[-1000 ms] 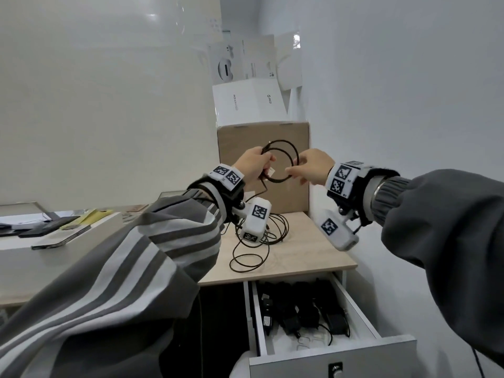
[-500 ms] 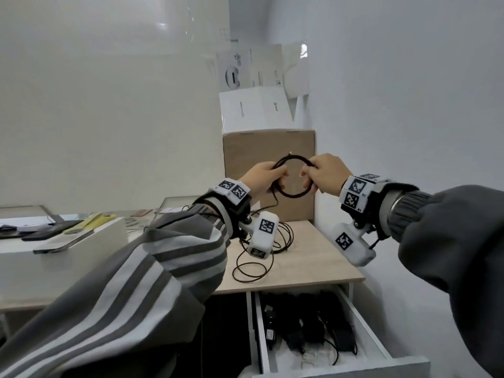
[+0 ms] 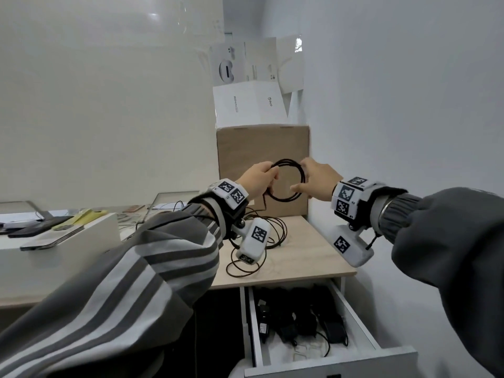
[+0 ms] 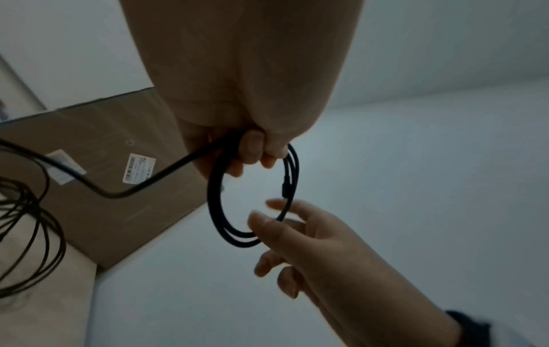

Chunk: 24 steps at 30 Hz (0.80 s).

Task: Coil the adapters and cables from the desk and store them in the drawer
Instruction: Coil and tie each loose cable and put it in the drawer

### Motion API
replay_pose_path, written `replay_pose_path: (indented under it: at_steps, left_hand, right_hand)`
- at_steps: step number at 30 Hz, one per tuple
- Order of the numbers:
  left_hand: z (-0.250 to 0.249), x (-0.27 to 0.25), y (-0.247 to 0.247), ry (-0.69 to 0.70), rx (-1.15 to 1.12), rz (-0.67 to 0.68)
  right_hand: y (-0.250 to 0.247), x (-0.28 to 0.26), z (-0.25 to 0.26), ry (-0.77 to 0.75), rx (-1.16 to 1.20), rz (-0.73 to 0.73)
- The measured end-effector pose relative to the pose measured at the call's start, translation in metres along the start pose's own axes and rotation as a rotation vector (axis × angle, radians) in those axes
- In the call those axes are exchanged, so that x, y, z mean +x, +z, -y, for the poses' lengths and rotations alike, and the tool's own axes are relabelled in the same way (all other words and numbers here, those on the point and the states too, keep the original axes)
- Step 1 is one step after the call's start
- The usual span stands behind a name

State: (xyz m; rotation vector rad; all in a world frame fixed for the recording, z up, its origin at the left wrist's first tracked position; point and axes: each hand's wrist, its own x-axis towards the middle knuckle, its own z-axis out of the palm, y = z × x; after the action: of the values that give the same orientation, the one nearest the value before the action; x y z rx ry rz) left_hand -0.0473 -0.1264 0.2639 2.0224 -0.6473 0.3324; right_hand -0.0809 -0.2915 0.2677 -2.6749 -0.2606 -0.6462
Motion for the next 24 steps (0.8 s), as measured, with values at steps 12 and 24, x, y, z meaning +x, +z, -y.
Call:
replay_pose_path:
  at_steps: [12,24]
  left_hand:
    - [0.011,-0.007,0.003,0.022,-0.214,0.016]
    - [0.004,-0.007,0.027,-0.12,-0.876,-0.079]
  right_hand:
    - [-0.001,-0.001,0.001,-0.034,0.345,-0.208]
    - [0.041,-0.01,0.01,0.345,1.333,-0.136]
